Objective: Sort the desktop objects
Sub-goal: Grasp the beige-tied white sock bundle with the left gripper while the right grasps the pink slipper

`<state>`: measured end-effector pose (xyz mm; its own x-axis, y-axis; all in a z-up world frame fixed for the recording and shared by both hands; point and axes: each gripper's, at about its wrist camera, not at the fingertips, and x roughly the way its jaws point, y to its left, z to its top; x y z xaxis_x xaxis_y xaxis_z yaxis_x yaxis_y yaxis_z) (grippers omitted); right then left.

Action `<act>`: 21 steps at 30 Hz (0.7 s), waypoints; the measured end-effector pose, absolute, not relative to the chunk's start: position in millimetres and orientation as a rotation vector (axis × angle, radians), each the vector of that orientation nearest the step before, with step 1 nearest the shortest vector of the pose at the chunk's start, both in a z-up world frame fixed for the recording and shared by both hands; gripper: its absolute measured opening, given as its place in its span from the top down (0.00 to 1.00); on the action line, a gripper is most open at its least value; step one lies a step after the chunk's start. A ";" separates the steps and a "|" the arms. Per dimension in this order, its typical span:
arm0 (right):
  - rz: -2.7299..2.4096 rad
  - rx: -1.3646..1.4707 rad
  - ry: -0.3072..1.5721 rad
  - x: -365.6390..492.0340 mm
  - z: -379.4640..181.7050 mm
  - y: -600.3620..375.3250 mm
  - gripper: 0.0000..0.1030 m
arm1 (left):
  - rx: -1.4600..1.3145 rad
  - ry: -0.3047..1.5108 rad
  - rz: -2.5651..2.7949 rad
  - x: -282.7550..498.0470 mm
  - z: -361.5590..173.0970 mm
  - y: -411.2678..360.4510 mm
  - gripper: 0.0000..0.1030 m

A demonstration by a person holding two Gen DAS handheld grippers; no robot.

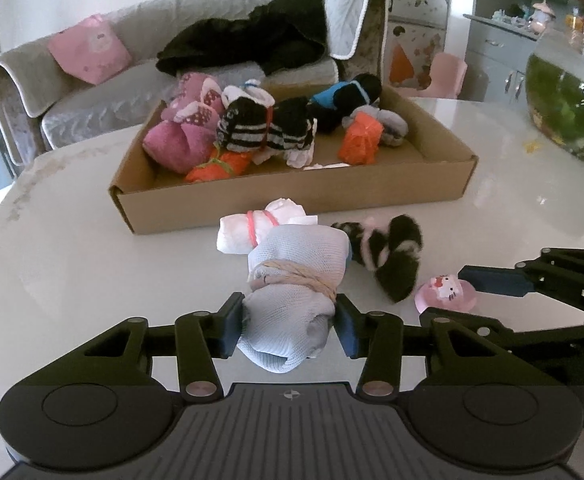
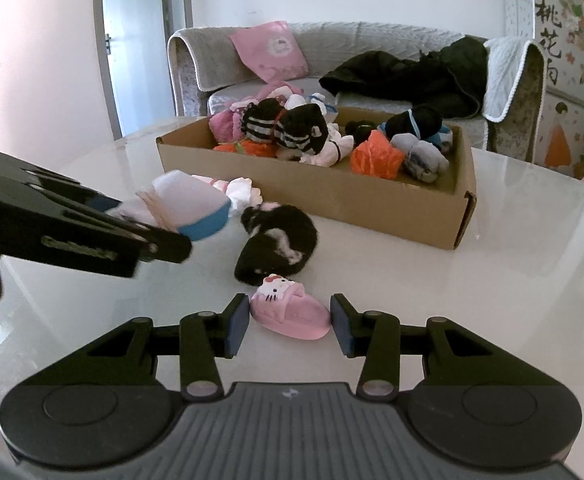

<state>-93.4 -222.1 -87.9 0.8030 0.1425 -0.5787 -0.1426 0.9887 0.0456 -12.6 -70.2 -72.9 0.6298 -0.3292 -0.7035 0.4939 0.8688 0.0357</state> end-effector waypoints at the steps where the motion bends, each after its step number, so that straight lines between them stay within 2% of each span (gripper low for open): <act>1: 0.152 -0.001 0.619 -96.1 -87.5 -222.4 0.60 | 0.231 0.752 -0.481 -16.7 -70.4 -67.0 0.47; 14: 0.143 0.037 0.591 -118.5 -73.9 -242.5 0.60 | 0.162 0.714 -0.485 -56.4 -37.1 -23.9 0.47; 21: 0.119 0.046 0.543 -119.9 -42.9 -262.9 0.60 | 0.137 0.672 -0.473 -57.2 -5.0 -9.8 0.47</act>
<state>-119.9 -262.9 -43.0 0.8495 0.1255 -0.5125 -0.1013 0.9920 0.0750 -57.2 -9.8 -5.0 0.6811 -0.3769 -0.6277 0.4640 0.8854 -0.0281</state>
